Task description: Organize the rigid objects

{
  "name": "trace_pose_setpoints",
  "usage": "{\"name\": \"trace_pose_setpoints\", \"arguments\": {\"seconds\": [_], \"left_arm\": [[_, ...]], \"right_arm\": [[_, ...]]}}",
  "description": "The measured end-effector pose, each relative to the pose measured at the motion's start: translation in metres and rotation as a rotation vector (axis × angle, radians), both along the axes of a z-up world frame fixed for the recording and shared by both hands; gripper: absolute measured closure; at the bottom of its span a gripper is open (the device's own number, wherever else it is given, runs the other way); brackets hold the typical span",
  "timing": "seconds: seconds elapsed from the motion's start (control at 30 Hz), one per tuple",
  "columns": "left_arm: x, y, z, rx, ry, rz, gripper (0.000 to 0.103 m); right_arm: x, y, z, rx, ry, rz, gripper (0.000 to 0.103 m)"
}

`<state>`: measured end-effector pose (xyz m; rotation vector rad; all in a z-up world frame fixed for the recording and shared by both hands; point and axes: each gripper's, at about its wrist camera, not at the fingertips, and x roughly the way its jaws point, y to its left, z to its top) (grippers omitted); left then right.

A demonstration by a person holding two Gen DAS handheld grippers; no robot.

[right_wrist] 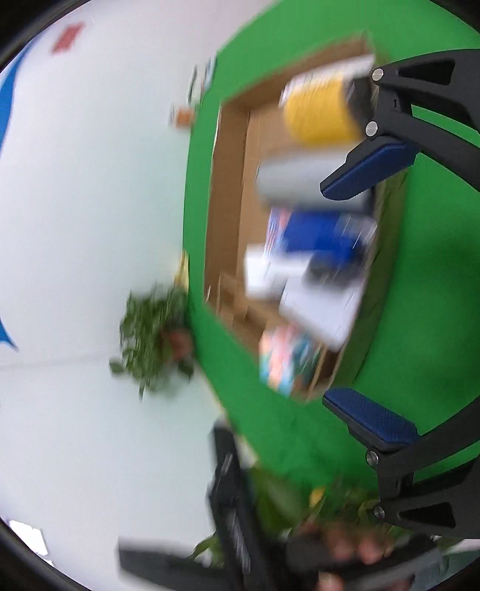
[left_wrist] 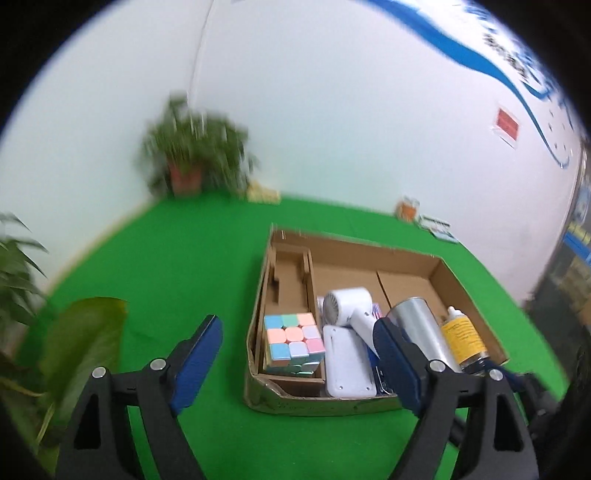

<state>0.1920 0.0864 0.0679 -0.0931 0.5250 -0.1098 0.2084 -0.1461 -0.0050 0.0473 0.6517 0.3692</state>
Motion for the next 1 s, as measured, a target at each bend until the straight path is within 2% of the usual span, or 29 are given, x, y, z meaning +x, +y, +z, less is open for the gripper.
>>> {"name": "trace_pose_setpoints", "arguments": {"seconds": [0.07,0.17,0.3,0.47,1.0], "left_arm": [[-0.029,-0.028,-0.001,0.061,-0.044,-0.009,0.017],[-0.051,-0.062,-0.009,0.118,-0.055,-0.025,0.017],[-0.062,-0.094,-0.022,0.118,-0.013,-0.046,0.017],[-0.070,-0.105,-0.025,0.110,0.009,-0.007,0.017],[-0.083,-0.108,-0.050,0.120,0.071,0.002,0.017]], "right_arm": [[-0.011,-0.023,-0.006,-0.068,0.042,-0.089,0.001],[-0.033,-0.062,-0.018,-0.074,0.086,-0.174,0.001],[-0.056,-0.096,-0.020,-0.111,0.082,-0.237,0.001],[-0.086,-0.126,-0.013,-0.139,0.051,-0.268,0.001],[-0.102,-0.124,-0.019,-0.140,0.034,-0.258,0.001]]}}
